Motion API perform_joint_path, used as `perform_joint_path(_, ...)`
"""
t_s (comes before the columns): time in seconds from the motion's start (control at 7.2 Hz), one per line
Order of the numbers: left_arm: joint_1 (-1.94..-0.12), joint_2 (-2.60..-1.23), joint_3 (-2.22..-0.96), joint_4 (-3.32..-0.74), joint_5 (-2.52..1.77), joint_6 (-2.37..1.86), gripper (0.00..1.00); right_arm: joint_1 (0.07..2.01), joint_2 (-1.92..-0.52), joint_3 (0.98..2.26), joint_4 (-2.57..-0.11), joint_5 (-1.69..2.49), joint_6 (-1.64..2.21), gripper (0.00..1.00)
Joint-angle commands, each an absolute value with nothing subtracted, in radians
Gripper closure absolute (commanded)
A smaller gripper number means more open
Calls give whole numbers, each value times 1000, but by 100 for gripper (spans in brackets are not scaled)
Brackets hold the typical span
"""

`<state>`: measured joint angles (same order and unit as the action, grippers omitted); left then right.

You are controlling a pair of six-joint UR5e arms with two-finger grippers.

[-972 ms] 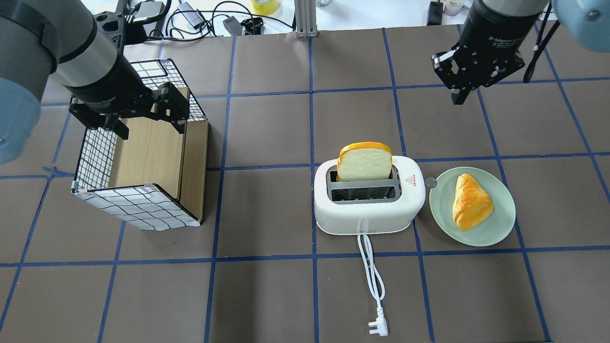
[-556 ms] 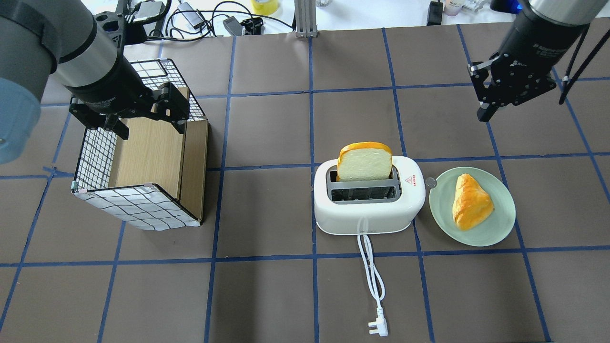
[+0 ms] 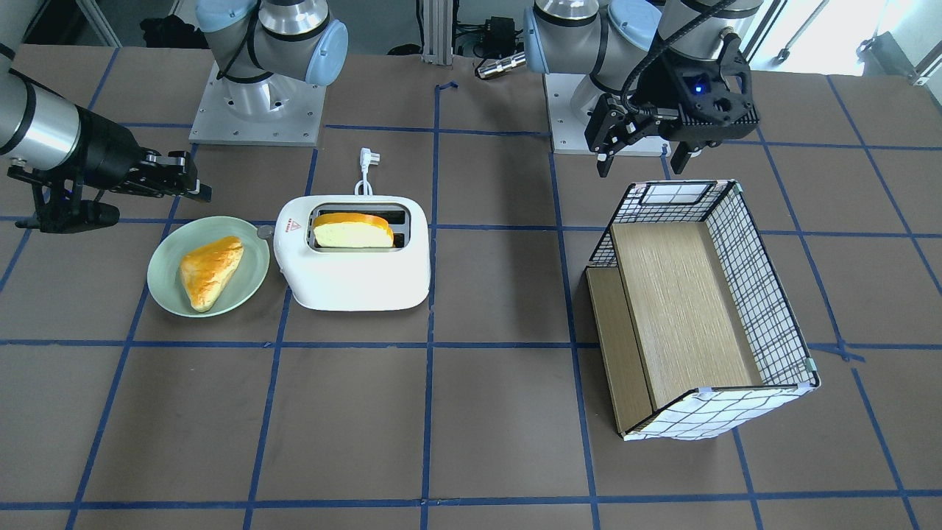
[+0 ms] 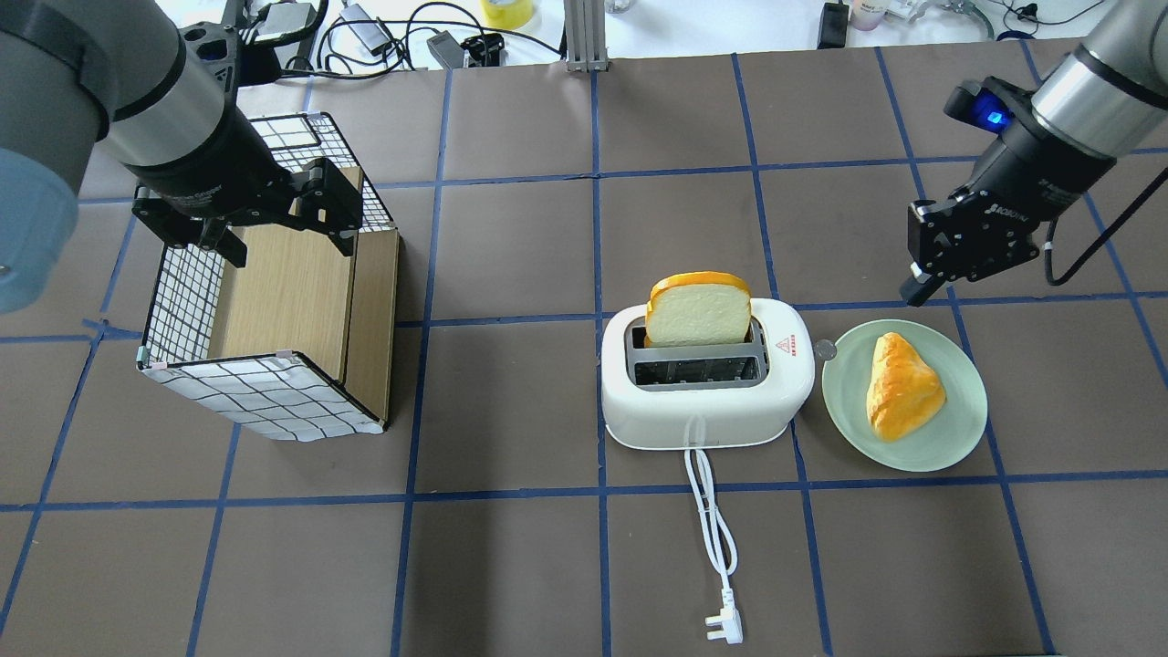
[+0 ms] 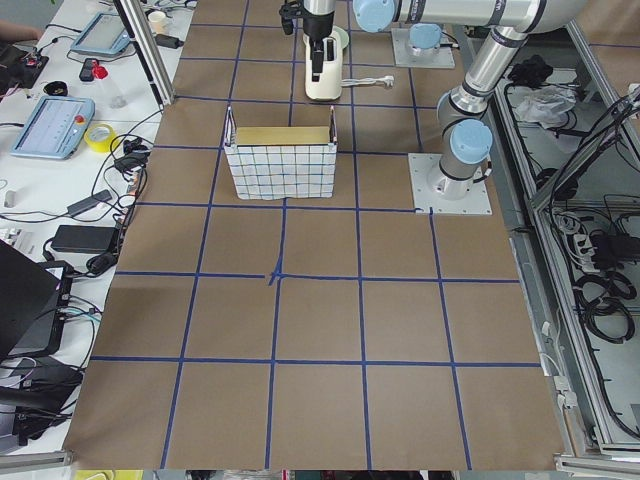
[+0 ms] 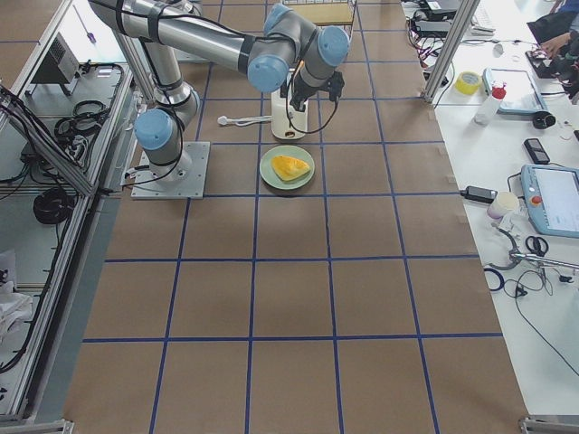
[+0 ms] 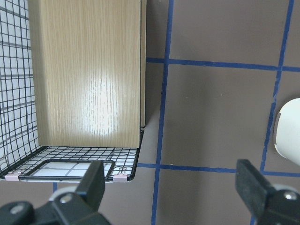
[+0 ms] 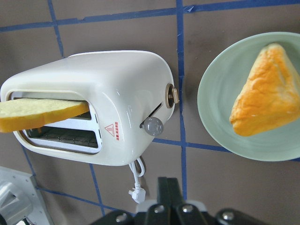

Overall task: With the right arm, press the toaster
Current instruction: 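Move the right gripper down toward the toaster's side lever, then press the toaster lever down with the right gripper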

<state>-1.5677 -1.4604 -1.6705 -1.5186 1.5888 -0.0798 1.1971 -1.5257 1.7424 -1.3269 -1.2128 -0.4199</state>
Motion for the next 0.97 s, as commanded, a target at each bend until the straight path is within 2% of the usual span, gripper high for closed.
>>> perform_joint_path(0.0,-1568,-1460,-1671,-1519,1588,-80,0,1126,-1522,1848,-1328,-1042,-626,100)
perform_joint_path(0.83,-1568,-1460,-1671,-1519,1588,-80,0,1049,-1488,1993,-1339,-867,-934,100)
